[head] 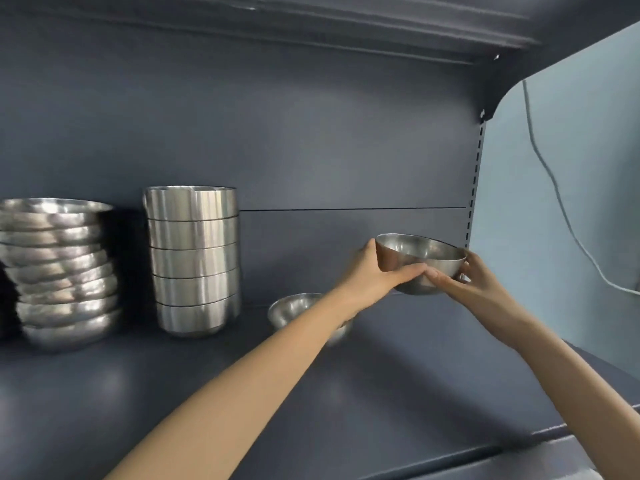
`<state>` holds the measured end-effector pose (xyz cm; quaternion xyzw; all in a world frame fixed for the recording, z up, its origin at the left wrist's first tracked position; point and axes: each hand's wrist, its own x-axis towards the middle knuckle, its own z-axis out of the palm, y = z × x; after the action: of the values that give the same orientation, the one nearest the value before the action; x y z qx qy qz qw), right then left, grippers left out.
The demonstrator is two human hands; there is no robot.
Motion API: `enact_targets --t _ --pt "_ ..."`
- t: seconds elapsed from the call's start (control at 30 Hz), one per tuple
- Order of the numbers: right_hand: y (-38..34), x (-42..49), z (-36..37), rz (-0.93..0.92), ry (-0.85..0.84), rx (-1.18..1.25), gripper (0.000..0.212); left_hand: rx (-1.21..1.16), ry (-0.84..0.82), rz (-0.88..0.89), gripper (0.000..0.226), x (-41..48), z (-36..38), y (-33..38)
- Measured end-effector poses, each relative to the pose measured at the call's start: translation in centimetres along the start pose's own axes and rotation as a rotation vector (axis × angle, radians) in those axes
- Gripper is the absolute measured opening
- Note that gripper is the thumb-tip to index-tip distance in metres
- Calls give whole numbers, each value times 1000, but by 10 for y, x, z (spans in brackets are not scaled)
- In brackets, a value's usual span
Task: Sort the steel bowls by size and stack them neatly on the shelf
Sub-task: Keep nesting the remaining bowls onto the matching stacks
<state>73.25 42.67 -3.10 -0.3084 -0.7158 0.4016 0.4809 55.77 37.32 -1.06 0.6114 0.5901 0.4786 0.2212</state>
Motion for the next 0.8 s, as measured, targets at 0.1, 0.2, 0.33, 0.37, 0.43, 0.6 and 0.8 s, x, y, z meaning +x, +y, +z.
enact_targets --t 0.1,0.2,0.33,0.37,0.43,0.6,0.8 --pt "-15 9 21 -31 -29 22 81 -5 64 51 64 -9 -33 5" --pt "-31 18 46 -62 -84 59 77 49 126 74 47 -19 -68 7" --pt "-59 25 86 -109 -156 99 74 63 213 96 43 -34 -116 4" --pt "-66 27 96 -129 -171 110 72 57 230 111 40 -39 -128 6" --pt "-80 30 115 -166 -188 124 76 37 260 127 39 -47 -151 9" --pt "-118 44 155 -242 -155 204 96 99 336 208 76 -59 -205 30" --pt "-161 70 196 -304 -167 222 92 172 385 209 57 -62 -268 50"
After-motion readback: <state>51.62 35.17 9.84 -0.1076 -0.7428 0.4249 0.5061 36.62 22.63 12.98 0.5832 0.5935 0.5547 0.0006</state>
